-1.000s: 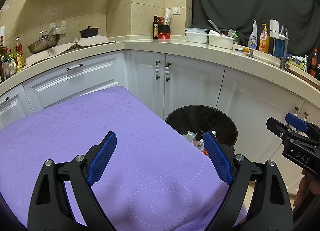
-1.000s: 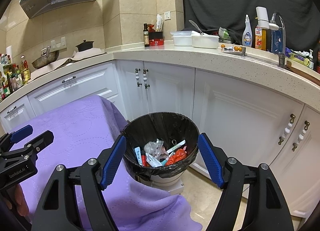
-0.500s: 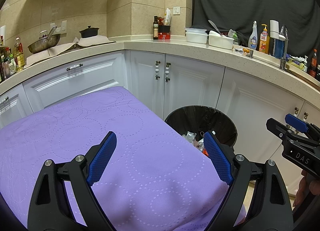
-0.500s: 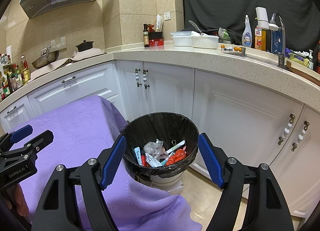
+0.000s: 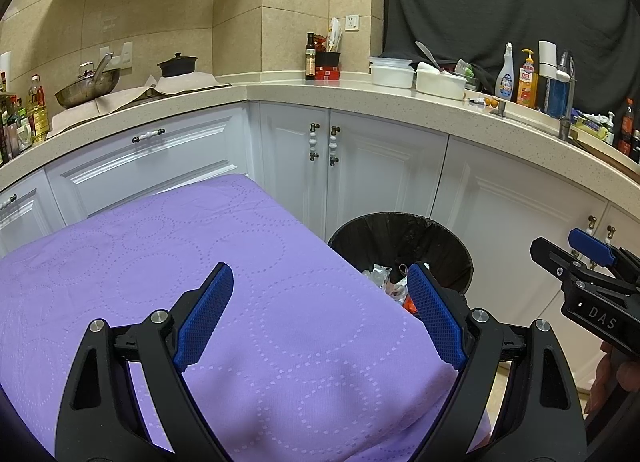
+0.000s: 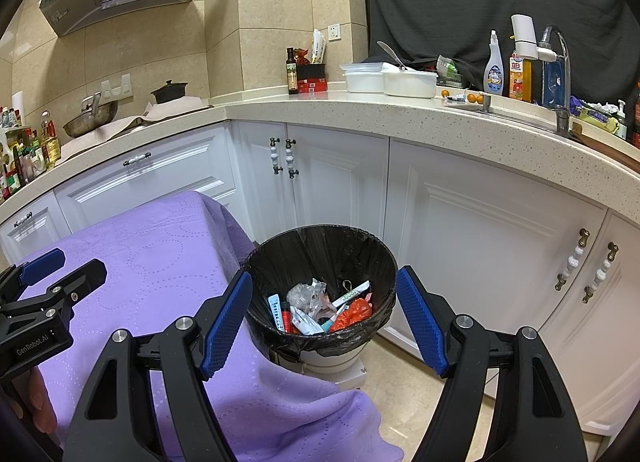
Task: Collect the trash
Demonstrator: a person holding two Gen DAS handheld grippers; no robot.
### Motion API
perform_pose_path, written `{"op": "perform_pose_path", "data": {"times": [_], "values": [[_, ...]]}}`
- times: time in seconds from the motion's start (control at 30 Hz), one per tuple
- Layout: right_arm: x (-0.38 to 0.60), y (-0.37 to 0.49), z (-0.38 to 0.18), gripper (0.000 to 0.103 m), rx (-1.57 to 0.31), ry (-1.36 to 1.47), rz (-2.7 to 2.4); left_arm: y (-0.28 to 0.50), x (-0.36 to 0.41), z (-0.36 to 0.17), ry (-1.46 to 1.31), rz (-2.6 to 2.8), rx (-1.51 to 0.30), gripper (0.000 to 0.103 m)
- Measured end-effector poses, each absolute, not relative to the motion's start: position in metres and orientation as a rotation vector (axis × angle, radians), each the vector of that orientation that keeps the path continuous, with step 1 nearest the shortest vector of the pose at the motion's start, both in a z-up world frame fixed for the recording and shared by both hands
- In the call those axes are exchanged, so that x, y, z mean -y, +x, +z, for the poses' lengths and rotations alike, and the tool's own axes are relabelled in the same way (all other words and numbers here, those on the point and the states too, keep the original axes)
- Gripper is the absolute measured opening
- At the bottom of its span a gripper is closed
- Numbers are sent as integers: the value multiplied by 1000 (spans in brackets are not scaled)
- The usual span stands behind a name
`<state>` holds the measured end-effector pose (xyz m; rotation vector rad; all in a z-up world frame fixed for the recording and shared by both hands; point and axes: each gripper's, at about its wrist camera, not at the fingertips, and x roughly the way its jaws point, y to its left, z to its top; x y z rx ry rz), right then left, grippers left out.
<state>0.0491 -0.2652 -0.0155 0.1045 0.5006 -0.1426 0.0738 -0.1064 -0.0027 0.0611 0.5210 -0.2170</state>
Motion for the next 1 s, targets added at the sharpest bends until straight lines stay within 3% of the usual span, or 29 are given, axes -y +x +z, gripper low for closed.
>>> {"op": "perform_pose_path", "data": {"times": [1.0], "values": [[267, 52, -13, 72, -503, 97, -138, 76, 116, 4, 56, -218, -513, 91]]}}
